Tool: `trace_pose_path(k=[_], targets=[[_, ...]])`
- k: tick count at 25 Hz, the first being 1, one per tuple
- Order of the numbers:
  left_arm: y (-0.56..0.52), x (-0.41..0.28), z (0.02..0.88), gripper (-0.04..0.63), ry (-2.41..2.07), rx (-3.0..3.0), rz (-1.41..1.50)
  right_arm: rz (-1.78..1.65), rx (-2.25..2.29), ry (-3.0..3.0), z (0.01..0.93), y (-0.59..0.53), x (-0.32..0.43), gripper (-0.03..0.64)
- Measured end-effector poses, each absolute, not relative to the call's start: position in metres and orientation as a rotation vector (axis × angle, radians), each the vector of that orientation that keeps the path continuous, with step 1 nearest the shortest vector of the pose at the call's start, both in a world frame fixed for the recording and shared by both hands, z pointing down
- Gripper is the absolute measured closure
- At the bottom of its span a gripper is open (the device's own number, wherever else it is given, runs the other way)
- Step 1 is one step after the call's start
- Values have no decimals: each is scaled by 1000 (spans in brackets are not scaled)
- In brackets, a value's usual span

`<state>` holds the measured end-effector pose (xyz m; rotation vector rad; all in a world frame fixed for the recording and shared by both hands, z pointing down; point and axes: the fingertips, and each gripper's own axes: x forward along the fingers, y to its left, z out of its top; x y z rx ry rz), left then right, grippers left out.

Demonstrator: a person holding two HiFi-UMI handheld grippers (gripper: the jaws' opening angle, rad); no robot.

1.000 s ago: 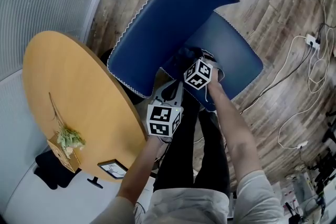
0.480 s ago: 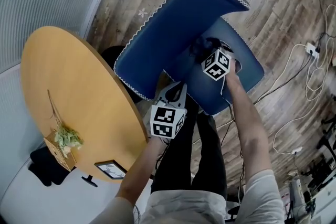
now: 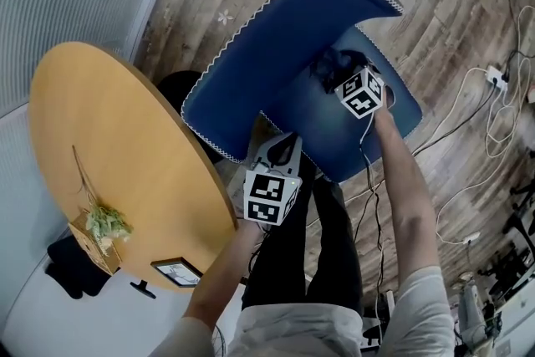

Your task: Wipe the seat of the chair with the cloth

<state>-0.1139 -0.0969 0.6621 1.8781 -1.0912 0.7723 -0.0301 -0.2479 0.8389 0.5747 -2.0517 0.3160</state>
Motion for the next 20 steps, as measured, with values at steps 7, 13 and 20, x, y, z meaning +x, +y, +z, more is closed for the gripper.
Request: trace_pose_path(k=[7,13,20], targets=[[-103,-109,655,568,-1091,1903,784,293,619,-2007,840,-285,15,525],[-108,-109,646,568,-1123,1905,781,228,889,-1805,825,-328,95,548],[-100,-94,644,568,-1159,1898,726,-27,955,-1775,788,-321,109,548]])
